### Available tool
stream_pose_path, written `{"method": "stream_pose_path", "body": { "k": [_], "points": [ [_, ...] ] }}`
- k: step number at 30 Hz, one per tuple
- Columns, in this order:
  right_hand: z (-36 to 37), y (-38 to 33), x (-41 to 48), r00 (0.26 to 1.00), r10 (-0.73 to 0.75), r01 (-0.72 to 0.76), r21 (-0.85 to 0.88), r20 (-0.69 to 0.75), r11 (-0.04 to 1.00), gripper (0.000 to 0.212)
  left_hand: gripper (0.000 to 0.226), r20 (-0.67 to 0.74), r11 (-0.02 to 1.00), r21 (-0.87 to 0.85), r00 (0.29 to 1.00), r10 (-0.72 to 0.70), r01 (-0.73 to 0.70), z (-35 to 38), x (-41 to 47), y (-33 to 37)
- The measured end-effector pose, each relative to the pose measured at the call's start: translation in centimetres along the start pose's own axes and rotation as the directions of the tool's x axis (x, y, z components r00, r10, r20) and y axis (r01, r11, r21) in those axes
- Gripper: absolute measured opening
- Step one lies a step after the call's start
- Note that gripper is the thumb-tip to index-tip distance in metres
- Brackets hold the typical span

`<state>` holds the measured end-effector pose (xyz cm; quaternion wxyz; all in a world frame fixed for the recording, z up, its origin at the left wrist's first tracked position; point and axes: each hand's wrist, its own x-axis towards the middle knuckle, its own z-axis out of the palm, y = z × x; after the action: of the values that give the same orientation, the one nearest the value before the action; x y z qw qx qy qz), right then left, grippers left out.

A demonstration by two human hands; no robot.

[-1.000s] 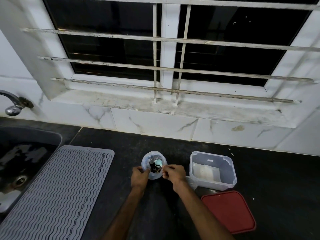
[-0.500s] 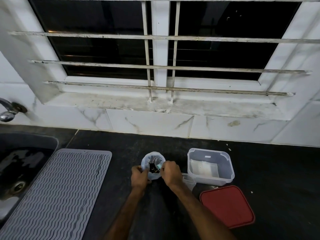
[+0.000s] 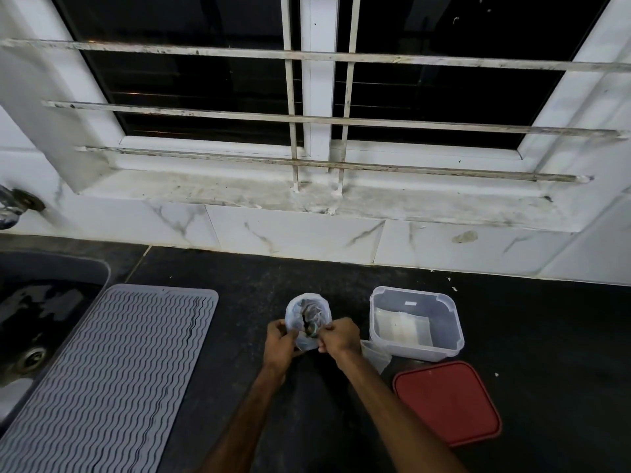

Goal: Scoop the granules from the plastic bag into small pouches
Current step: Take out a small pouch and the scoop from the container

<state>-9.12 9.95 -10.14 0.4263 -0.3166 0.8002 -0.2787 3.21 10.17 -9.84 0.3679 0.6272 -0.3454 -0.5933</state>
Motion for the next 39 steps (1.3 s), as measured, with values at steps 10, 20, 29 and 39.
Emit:
{"method": "stream_pose_path", "body": {
  "k": [10, 20, 29, 39],
  "points": [
    [0.0, -0.2, -1.1, 0.997, -0.065, 0.067, 0.034, -0.046, 0.997, 0.020, 0.026, -0.027, 0.998, -0.026, 0.998, -0.052, 0.051, -0.9, 0.9, 0.1],
    [-1.6, -1.2, -2.3, 0.993, -0.103, 0.110, 0.161, -0.049, 0.981, 0.018, 0.033, -0.114, 0.999, -0.040, 0.993, 0.011, -0.016, -0.9, 0.3, 0.5],
    [-9.8, -0.2, -6.6, 0.997, -0.062, 0.024, 0.614, 0.041, 0.789, 0.007, 0.035, -0.050, 0.789, 0.556, 0.937, 0.346, -0.262, 1.5, -5.0, 2.7],
    [-15.6, 5.5, -8.0, 0.992, -0.100, 0.127, 0.544, -0.080, 0.829, 0.013, 0.068, 0.263, 0.648, 0.723, 0.963, 0.064, -0.241, 9.5, -6.3, -0.7]
  ]
}}
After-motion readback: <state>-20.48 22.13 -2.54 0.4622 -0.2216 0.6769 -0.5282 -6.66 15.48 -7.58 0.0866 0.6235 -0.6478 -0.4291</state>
